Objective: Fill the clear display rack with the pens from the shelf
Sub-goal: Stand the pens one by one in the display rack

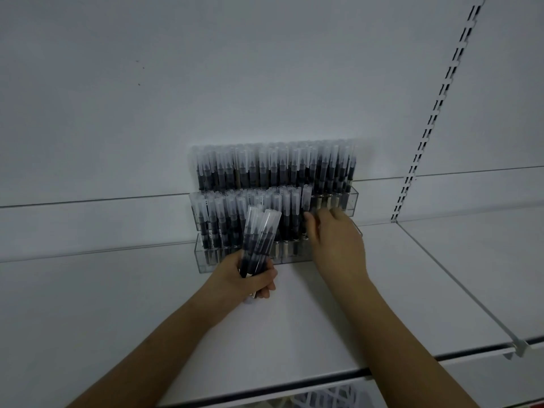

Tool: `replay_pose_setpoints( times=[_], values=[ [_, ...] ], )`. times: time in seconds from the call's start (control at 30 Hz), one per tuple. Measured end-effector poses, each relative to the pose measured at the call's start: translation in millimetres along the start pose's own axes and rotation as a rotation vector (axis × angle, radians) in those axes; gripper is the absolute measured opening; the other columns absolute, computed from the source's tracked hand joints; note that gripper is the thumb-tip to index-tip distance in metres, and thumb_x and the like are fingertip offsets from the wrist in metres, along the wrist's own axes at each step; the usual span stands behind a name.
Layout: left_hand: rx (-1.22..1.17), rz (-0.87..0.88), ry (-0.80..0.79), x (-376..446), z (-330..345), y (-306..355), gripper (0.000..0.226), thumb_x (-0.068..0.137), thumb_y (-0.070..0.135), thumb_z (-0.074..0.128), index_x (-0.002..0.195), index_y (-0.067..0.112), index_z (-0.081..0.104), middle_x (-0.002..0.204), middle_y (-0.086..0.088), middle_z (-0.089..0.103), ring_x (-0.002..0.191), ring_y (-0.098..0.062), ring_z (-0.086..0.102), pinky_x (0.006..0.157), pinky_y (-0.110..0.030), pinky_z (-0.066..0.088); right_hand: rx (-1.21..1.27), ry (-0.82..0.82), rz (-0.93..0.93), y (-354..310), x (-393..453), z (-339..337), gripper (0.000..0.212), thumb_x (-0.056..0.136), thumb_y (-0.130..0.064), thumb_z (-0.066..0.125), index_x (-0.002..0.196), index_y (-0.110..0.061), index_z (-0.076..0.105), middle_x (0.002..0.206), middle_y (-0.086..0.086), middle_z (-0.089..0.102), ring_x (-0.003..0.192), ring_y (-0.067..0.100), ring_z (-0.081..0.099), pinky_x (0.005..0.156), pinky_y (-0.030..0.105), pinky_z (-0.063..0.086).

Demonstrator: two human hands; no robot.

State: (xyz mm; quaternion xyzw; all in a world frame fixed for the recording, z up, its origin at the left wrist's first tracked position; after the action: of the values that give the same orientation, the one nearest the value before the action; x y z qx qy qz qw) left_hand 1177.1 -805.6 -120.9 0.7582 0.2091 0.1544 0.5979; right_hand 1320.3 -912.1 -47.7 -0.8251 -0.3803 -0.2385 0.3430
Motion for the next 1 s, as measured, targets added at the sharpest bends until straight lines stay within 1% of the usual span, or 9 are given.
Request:
replay_pose_setpoints(
  times=[0.1, 0.23, 0.33, 0.5, 0.6, 0.67, 0.73, 0.83, 1.0],
  values=[
    [0.0, 0.011, -0.01, 0, 1, 1, 0.005, 0.09, 0.015, 0.066, 0.086, 0.013, 0.064, 0.072, -0.004, 0.071, 0.064, -0.014, 0.065, 0.052, -0.025, 0.047, 0.069, 0.084, -0.029, -12, -5, -24, 0.035, 0.103, -0.037, 0.039, 0.08, -0.016, 0.056, 0.075, -0.004, 0.053, 0.063, 0.015, 0.049, 0.051, 0.028, 0.038],
    [0.018, 0.027, -0.014, 0, 2, 4, 0.008, 0.09, 0.016, 0.067, 0.083, 0.011, 0.065, 0.071, -0.003, 0.071, 0.064, -0.014, 0.065, 0.054, -0.026, 0.048, 0.439, -0.322, -0.172, -45, -16, 12, 0.038, 0.096, -0.052, 0.041, 0.091, -0.02, 0.061, 0.079, -0.012, 0.056, 0.071, 0.002, 0.053, 0.061, 0.016, 0.042],
    [-0.02, 0.031, -0.014, 1, 2, 3, 0.009, 0.089, 0.016, 0.068, 0.08, 0.013, 0.066, 0.071, -0.005, 0.071, 0.064, -0.017, 0.065, 0.06, -0.033, 0.048, 0.59, -0.442, -0.201, -56, -23, 25, 0.02, 0.093, -0.038, 0.06, 0.082, -0.022, 0.06, 0.068, -0.017, 0.053, 0.065, 0.0, 0.052, 0.059, 0.012, 0.039],
    [-0.03, 0.03, -0.012, 2, 3, 2, 0.01, 0.087, 0.019, 0.069, 0.08, 0.013, 0.064, 0.071, -0.005, 0.071, 0.064, -0.018, 0.065, 0.062, -0.037, 0.049, 0.734, -0.359, -0.093, -47, -19, 15, 0.02, 0.093, -0.019, 0.065, 0.074, -0.018, 0.058, 0.055, -0.016, 0.049, 0.052, 0.004, 0.046, 0.053, 0.013, 0.035],
    [-0.035, 0.005, -0.009, 2, 3, -1, 0.009, 0.089, 0.016, 0.067, 0.086, 0.01, 0.062, 0.07, -0.005, 0.071, 0.063, -0.017, 0.065, 0.058, -0.032, 0.048, 0.9, -0.122, 0.127, -16, -10, -10, 0.017, 0.098, -0.019, 0.056, 0.082, -0.018, 0.06, 0.063, -0.006, 0.06, 0.054, 0.01, 0.053, 0.051, 0.027, 0.047],
    [-0.075, -0.008, -0.005, 2, 3, -2, 0.005, 0.09, 0.013, 0.065, 0.089, 0.011, 0.061, 0.07, -0.005, 0.07, 0.063, -0.017, 0.064, 0.056, -0.029, 0.048, 0.822, 0.11, 0.191, 9, -7, -33, 0.019, 0.101, -0.023, 0.052, 0.083, -0.017, 0.057, 0.067, 0.001, 0.063, 0.057, 0.015, 0.057, 0.055, 0.028, 0.047],
    [-0.1, -0.009, -0.004, 3, 3, -3, 0.004, 0.091, 0.01, 0.064, 0.09, 0.009, 0.061, 0.069, -0.005, 0.069, 0.062, -0.018, 0.063, 0.053, -0.025, 0.048, 0.681, 0.208, 0.182, 20, -6, -44, 0.024, 0.102, -0.027, 0.048, 0.081, -0.016, 0.051, 0.069, 0.004, 0.064, 0.058, 0.013, 0.053, 0.054, 0.02, 0.039],
    [-0.116, 0.002, -0.005, 4, 3, -3, 0.003, 0.092, 0.008, 0.063, 0.09, 0.008, 0.06, 0.069, -0.005, 0.069, 0.06, -0.018, 0.062, 0.05, -0.023, 0.047, 0.566, 0.168, 0.133, 17, -3, -42, 0.023, 0.104, -0.025, 0.046, 0.082, -0.021, 0.048, 0.07, -0.005, 0.056, 0.061, 0.008, 0.047, 0.055, 0.014, 0.034],
    [-0.088, 0.009, -0.011, 5, 2, -5, 0.004, 0.092, 0.012, 0.063, 0.091, 0.009, 0.061, 0.071, -0.005, 0.069, 0.062, -0.018, 0.062, 0.052, -0.028, 0.045, 0.35, -0.035, -0.058, 0, -1, -13, 0.023, 0.104, -0.029, 0.042, 0.083, -0.021, 0.044, 0.073, -0.008, 0.045, 0.068, 0.013, 0.043, 0.058, 0.026, 0.032]
  ],
)
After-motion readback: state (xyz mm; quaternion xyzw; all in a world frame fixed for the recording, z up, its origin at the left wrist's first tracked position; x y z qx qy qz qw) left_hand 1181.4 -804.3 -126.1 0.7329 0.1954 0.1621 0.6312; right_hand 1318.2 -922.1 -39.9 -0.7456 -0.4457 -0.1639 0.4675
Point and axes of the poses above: each hand's wrist, its own x-axis towards the middle knuckle, its own z-axis out of the palm, y = z × x, the point moved 10 cm from there along x, towards the middle knuckle
